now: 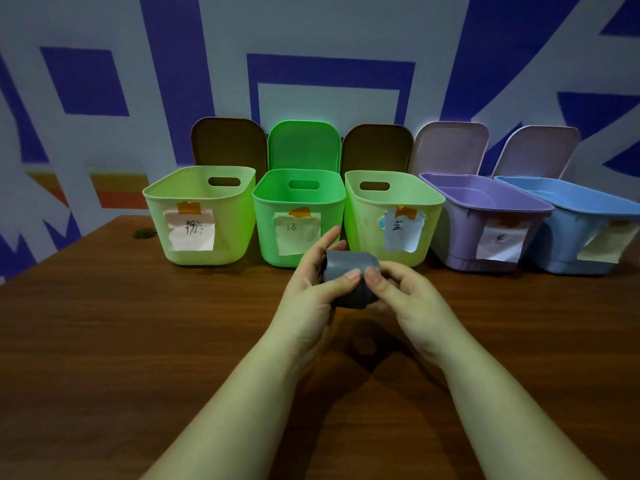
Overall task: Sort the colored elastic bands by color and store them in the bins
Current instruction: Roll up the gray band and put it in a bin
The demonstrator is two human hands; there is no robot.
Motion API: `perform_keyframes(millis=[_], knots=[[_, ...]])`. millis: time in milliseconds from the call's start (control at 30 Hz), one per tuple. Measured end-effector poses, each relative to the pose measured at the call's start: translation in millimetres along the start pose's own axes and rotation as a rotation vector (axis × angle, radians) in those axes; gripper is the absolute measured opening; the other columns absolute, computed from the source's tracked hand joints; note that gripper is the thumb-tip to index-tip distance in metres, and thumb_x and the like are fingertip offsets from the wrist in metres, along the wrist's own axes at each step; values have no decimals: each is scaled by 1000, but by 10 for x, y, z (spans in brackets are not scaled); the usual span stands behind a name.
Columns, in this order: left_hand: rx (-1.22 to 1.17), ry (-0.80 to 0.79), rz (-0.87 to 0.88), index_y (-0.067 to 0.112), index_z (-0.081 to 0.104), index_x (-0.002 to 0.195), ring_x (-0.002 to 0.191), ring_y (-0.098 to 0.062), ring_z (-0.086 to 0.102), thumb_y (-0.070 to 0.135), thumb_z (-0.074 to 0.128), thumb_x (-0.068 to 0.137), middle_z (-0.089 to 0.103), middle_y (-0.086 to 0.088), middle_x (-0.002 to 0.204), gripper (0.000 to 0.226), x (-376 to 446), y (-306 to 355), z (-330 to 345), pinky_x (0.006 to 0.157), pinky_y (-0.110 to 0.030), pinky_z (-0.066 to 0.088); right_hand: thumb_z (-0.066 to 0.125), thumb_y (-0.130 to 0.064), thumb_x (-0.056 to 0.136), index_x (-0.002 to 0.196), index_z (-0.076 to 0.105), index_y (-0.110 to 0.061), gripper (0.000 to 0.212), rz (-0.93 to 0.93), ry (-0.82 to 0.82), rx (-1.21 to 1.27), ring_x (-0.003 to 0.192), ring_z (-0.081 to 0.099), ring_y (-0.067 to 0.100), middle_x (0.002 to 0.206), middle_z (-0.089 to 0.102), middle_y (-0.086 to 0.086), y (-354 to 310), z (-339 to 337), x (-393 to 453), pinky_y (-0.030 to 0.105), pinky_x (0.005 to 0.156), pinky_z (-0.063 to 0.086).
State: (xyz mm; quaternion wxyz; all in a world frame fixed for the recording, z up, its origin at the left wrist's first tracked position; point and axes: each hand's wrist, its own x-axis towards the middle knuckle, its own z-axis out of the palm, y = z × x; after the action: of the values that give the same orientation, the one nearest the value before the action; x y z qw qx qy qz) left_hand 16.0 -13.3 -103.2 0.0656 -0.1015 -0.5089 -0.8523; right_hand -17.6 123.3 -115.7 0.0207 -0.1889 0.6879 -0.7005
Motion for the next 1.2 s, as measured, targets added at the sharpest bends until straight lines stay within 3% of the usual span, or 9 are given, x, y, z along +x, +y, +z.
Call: perform_keyframes(millis=[133, 333, 500, 667, 733, 833, 1000, 1100, 1200], knots=[[29, 14, -30, 27, 55, 120, 103, -23, 61, 10, 70, 61, 55, -6, 127, 63, 21, 2, 1, 76, -28, 52, 66, -40, 68, 114, 58, -22, 50, -94, 14, -87, 109, 61, 15, 115, 65, 3, -28, -9, -52, 28, 93, 49], [337, 240, -66, 14, 55, 123, 106, -24, 62, 76, 56, 69, 64, -11, 114, 82, 28, -19, 44, 101, -46, 44, 70, -4, 78, 108, 55, -32, 43, -236, 40, -132, 102, 61, -2, 110, 62, -11, -46, 85, -130, 12, 88, 46], [400, 247, 27, 6, 60, 109, 98, -28, 64, 46, 49, 93, 67, -15, 103, 44, 22, -27, 30, 89, -40, 49, 79, -30, 70, 109, 54, -34, 46, -230, 42, -157, 106, 60, 1, 112, 63, -10, -38, 99, -125, 21, 93, 46], [527, 151, 240, 26, 55, 100, 95, -11, 63, 57, 55, 72, 65, 0, 101, 43, -11, -99, 58, 86, -30, 50, 70, -65, 63, 121, 52, -22, 74, -28, 69, 183, 99, 65, 5, 108, 66, -4, -82, 206, -95, 21, 82, 51], [618, 52, 265, 30, 50, 106, 98, -9, 60, 60, 51, 72, 61, 2, 105, 46, -38, -157, 64, 87, -29, 50, 59, -61, 64, 110, 61, -15, 65, 55, 106, 352, 89, 69, 13, 94, 72, 2, -77, 283, -91, 25, 73, 54], [625, 1, 246, 26, 49, 111, 105, -16, 54, 61, 48, 73, 56, -2, 109, 52, -49, -252, 83, 95, -39, 46, 50, -53, 74, 91, 66, -16, 44, 11, 266, 266, 80, 67, 10, 82, 71, -1, -49, 338, -88, 24, 69, 52], [537, 158, 157, 33, 52, 102, 120, -10, 46, 72, 44, 61, 52, 3, 119, 57, 9, -264, 92, 109, -36, 33, 52, -45, 85, 91, 61, -25, 23, -261, 357, -8, 89, 64, 5, 93, 67, -4, 10, 338, -65, 17, 78, 48], [414, 69, -77, 22, 62, 107, 99, -20, 62, 87, 47, 58, 65, -7, 109, 83, 4, -267, 72, 93, -43, 47, 44, -54, 81, 96, 56, -33, 29, -387, 350, -189, 94, 60, 1, 99, 63, -9, 30, 301, -97, 11, 79, 45], [501, 30, -94, 24, 70, 93, 61, -19, 54, 85, 33, 70, 61, -7, 75, 76, 6, -254, 90, 58, -32, 40, 43, -56, 82, 99, 54, -36, 29, -413, 321, -256, 100, 60, 5, 105, 62, -6, 31, 258, -122, 13, 81, 46]])
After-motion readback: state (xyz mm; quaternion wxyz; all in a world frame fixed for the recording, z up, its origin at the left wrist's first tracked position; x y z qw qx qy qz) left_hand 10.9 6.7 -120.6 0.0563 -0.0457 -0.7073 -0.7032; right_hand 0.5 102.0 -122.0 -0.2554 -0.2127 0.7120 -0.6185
